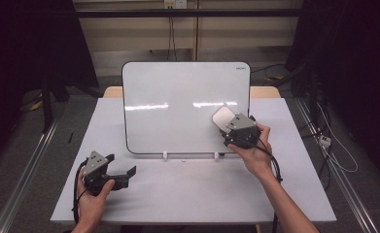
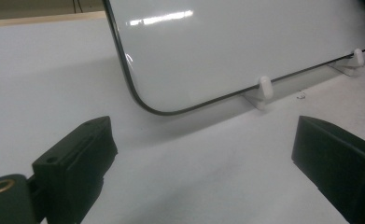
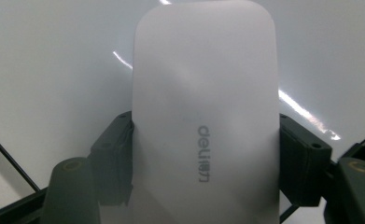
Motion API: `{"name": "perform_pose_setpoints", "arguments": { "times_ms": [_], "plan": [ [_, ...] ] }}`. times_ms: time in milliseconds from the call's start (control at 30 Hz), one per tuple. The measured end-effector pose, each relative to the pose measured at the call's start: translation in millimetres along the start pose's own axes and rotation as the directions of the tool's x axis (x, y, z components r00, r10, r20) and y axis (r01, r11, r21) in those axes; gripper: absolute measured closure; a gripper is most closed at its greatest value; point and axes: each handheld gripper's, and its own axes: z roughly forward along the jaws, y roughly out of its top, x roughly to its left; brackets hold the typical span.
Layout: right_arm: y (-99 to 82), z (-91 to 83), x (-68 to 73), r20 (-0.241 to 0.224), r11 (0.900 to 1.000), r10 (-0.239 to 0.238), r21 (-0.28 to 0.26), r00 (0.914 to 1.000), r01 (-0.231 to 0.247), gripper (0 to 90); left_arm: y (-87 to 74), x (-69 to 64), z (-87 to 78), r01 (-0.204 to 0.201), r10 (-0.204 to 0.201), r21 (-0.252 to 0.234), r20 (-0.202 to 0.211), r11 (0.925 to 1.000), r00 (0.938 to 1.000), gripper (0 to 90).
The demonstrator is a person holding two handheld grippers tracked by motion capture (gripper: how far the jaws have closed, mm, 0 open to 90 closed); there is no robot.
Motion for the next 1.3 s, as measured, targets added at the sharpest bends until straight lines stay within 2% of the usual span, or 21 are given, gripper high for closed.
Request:
{"name": "perform_pose_setpoints", "arguments": {
  "times_ms": [100, 200, 500, 600, 800, 933, 1300],
  "plan": [
    [0.0, -1.7, -0.4, -0.013, 1.0000, 0.007, 0.000, 0.9999, -0.007, 31.0, 0.1, -0.9, -0.4, 0.002, -0.002, -0.006, -0.003, 1.0000, 1.0000, 5.8],
    [-1.2, -3.2, -3.2, -0.037, 0.9989, 0.045, -0.010, 0.9983, -0.045, 31.1, 0.1, -2.0, -1.5, -0.001, 0.001, -0.005, -0.005, 1.0000, 1.0000, 5.8],
    [-5.0, -8.1, -2.1, -0.051, 0.9983, 0.057, -0.006, 0.9971, -0.058, 31.2, 0.2, -2.1, -2.3, -0.007, 0.007, 0.000, -0.008, 1.0000, 0.9999, 5.8],
    [-5.7, -14.0, -2.1, -0.061, 0.9971, 0.071, -0.022, 0.9956, -0.073, 31.2, 0.3, -2.1, -2.5, -0.006, 0.006, -0.002, -0.010, 1.0000, 0.9999, 5.8],
    [-5.2, -28.0, -2.2, -0.045, 0.9961, 0.067, -0.054, 0.9967, -0.070, 31.3, 0.9, -4.3, -0.7, -0.004, 0.004, -0.007, -0.007, 1.0000, 1.0000, 5.8],
    [-7.9, -30.4, -1.7, -0.054, 0.9944, 0.082, -0.062, 0.9952, -0.085, 31.2, 1.5, -3.7, -0.5, -0.011, 0.011, 0.000, -0.004, 0.9999, 0.9999, 5.8],
    [-10.5, -33.5, 2.6, -0.064, 0.9930, 0.092, -0.069, 0.9937, -0.096, 31.2, 0.0, -2.0, 0.1, 0.001, -0.001, -0.007, -0.001, 1.0000, 1.0000, 5.8]
  ]
}}
